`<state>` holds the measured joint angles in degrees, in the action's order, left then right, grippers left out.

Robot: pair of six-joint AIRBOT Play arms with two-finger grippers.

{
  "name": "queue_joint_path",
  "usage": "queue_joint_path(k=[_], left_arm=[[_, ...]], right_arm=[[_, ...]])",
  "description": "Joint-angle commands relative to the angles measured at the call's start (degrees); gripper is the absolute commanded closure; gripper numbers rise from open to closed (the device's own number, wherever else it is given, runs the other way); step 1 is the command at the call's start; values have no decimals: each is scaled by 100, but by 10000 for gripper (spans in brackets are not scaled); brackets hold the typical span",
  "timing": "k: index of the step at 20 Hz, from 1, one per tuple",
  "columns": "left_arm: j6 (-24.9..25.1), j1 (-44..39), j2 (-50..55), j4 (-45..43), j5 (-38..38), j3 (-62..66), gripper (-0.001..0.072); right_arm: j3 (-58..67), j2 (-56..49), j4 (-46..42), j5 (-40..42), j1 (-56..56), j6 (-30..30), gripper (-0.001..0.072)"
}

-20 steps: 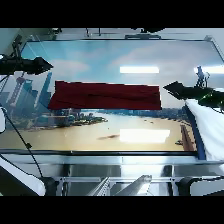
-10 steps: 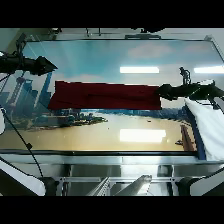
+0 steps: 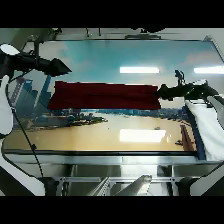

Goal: Fold the shirts.

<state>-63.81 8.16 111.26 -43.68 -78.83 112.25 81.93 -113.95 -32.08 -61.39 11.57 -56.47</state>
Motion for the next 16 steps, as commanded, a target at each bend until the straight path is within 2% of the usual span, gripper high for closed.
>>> queue_joint_path(k=[1, 2, 3, 4, 5, 8, 12, 16], left_arm=[[101, -522, 39, -31, 415, -223, 366], [101, -678, 92, -31, 514, -319, 379], [96, -868, 210, -31, 538, -358, 505], [85, -1058, 376, -28, 527, -352, 599], [20, -1233, 520, -26, 542, -352, 631], [-114, -1799, 966, -31, 656, -302, 630], [-503, -2297, 1633, -31, 365, 396, 630], [-787, -2516, 1729, -35, 887, 514, 629]], right_arm=[[162, -28, -31, -24, -13, -267, 691], [234, -28, -31, -133, -13, -343, 692], [319, -28, -33, -280, -13, -348, 692], [411, -28, -31, -468, -13, -402, 691], [516, -26, -31, -680, -13, -466, 692], [732, 72, -33, -1071, -13, -597, 692], [756, 400, -35, -1110, -11, -660, 692], [756, 612, -31, -1342, -15, -748, 693]])
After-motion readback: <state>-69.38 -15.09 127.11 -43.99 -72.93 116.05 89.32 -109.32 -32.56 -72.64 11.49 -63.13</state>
